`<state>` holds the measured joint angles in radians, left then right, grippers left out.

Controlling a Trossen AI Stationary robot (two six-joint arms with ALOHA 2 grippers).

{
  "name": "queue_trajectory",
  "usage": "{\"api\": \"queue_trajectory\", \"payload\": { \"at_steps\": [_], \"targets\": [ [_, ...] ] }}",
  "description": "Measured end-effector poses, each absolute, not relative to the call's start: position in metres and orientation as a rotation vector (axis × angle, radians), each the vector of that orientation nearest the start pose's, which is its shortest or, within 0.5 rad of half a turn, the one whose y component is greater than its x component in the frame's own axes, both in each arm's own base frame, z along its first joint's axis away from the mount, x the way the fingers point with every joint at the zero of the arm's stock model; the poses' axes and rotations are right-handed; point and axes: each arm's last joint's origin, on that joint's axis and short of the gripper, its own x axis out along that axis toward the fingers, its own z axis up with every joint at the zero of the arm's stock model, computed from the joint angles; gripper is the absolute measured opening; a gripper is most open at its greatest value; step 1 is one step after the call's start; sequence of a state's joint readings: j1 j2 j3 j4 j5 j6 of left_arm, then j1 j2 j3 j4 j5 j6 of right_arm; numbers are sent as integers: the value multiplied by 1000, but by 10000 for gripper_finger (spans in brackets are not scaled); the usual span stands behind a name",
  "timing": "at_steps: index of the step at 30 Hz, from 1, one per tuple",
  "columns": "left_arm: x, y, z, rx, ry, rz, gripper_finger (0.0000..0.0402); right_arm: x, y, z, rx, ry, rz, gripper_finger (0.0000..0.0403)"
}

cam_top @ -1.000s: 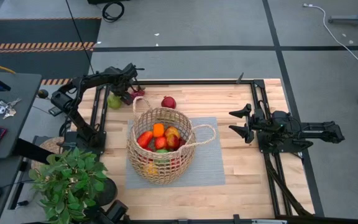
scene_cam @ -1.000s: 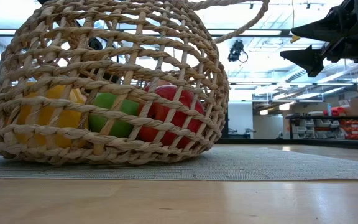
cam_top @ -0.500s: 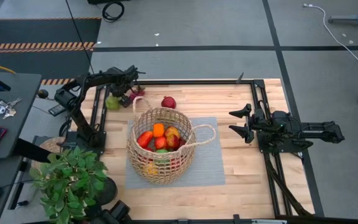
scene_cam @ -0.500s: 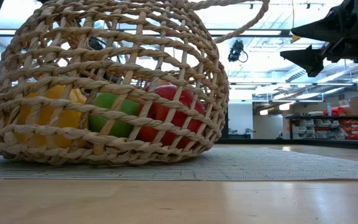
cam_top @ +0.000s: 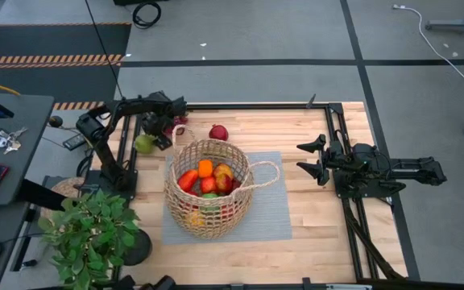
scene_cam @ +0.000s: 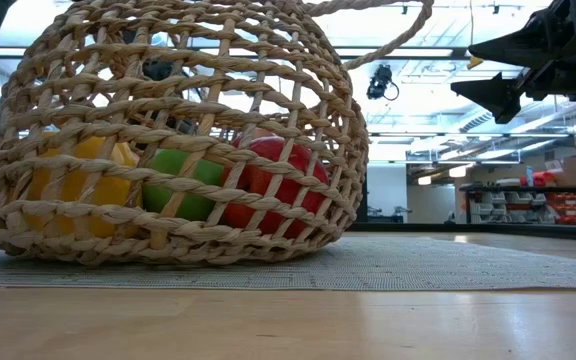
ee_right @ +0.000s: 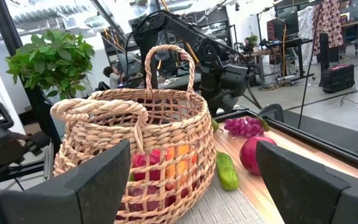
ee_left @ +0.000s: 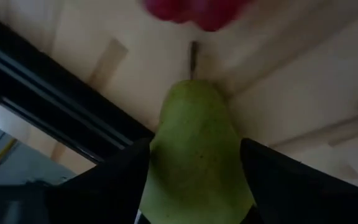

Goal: Build produce basket
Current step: Put the green pear into the brown woven basket

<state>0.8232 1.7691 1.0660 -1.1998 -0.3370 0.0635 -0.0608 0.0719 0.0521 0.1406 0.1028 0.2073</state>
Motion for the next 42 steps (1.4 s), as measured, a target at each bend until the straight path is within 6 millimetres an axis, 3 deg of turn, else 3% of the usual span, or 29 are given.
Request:
{"api": "queue_trajectory", "payload": {
  "at_steps": [10,15,25,28,36,42],
  "targets": [
    [196,180,160,-309,1969,639,274,98,-9,189,209,-138,-150,348],
    [197,177,163,-175,2009,778,310,98,-9,189,209,-138,-150,348],
    [203,155,181,-152,1924,830,315,98,-9,189,209,-138,-150,348],
    [197,151,184,-147,1869,865,315,98,-9,189,209,-138,-150,348],
    [169,150,162,-220,1923,936,314,98,-9,189,209,-138,-150,348],
    [166,150,158,-213,1937,914,314,98,-9,189,209,-138,-150,348]
  ]
}}
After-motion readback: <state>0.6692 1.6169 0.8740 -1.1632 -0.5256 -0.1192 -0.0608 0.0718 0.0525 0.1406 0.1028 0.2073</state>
